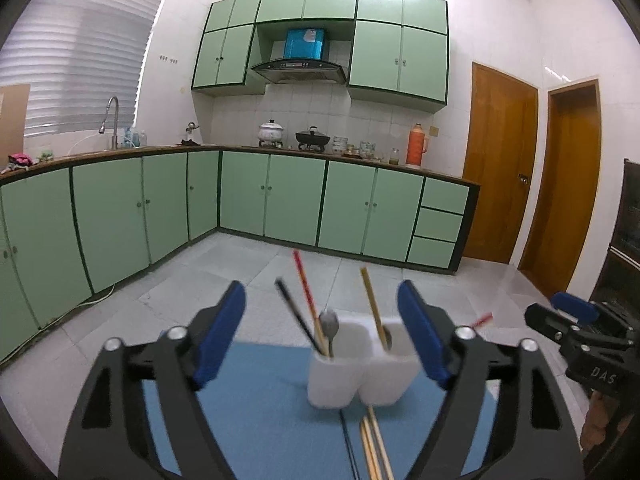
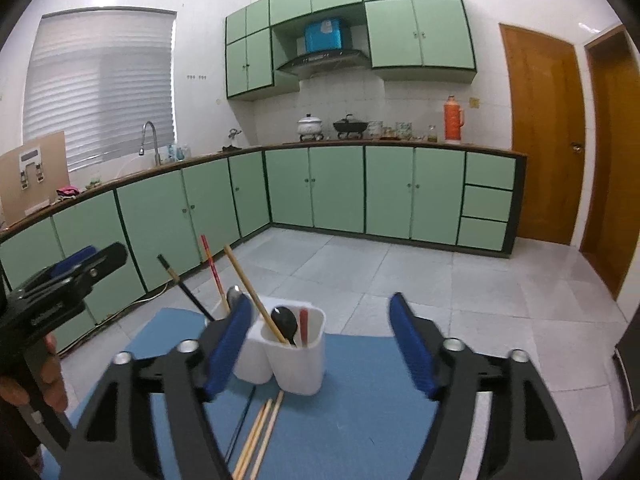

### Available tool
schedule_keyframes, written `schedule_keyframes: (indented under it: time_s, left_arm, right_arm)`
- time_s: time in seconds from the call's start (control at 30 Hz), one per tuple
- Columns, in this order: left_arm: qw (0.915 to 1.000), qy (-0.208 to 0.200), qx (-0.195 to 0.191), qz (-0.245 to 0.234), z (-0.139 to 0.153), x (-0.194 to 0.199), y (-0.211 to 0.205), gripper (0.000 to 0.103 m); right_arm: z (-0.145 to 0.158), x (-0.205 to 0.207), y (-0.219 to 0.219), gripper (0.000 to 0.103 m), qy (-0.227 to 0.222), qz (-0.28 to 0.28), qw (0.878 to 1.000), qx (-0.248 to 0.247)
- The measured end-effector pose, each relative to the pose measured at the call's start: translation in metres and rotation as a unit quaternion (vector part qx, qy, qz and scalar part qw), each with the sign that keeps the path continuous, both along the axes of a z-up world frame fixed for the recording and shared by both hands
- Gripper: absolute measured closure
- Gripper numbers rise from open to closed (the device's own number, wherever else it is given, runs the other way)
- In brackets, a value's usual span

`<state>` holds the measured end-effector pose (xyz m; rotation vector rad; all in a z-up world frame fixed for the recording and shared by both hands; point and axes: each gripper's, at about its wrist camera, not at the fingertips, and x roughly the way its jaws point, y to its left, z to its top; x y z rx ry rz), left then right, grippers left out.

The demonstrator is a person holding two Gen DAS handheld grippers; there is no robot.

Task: Organize utensils
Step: 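Open both tools and pull them back over the remaining chopsticks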

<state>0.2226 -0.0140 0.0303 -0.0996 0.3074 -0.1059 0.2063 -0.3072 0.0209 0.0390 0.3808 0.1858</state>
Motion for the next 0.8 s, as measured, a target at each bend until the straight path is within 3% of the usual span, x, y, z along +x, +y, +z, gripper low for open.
schedule_keyframes:
  time_s: [0.1,0.43,0.8]
  left_arm:
    - [0.9999,0.009,0.005,0.001,-0.012,-0.019,0.002,0.018]
    - [0.9966,0.069,0.044,-0.004,-0.068,-0.067,0.004,0.016]
    - [0.9868,0.144,0.074,0.001,-0.128,-0.092,0.018,0.016]
  right_arm:
    - [-0.014,-0.026,-0.002,0.015,0.001,-0.008,1.000,0.003]
    - [-0.078,-0.077,0.013,0.015,0.067,-0.001,0.998,-0.006]
    - [-0.139,-0.105,0.035,0.017,0.129,0.003,0.992,-0.014]
